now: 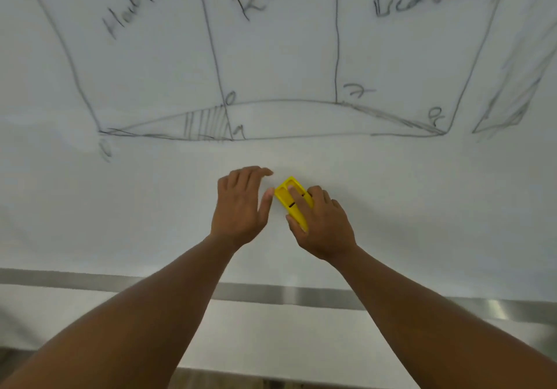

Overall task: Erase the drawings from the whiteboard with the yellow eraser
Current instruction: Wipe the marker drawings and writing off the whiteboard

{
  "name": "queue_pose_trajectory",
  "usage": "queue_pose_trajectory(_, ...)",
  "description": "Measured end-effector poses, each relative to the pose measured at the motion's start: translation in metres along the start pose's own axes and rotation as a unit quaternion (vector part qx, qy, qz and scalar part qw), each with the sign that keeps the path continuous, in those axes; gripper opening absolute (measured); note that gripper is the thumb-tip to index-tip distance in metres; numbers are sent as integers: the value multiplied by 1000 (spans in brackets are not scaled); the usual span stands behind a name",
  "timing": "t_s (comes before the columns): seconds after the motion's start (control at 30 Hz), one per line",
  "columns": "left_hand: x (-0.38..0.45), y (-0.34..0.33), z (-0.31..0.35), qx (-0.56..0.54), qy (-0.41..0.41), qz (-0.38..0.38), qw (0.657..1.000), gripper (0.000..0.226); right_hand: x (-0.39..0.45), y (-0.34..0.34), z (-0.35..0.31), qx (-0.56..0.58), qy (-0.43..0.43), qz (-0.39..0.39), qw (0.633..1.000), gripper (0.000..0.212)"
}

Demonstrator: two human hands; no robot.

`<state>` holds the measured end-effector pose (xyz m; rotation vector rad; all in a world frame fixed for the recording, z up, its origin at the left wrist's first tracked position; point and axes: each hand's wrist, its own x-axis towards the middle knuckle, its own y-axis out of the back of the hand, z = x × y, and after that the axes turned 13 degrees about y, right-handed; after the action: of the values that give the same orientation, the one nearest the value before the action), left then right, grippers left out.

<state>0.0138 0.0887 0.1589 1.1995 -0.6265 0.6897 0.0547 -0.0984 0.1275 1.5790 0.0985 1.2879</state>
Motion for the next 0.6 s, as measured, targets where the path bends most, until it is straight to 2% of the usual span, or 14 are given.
queue_pose_trajectory(0.27, 79, 67, -42, -18, 63, 134, 989, 30, 112, 29, -43, 16, 36, 96, 995, 60)
queue_pose_trajectory(0.47, 157, 129, -85, -54, 69, 240, 967, 31, 213, 59, -85, 5, 58, 181, 982, 52)
queue_pose_trajectory(0.6, 203, 171, -116, -60, 60, 269, 959, 33, 274, 73, -111, -12, 49, 225, 973, 51)
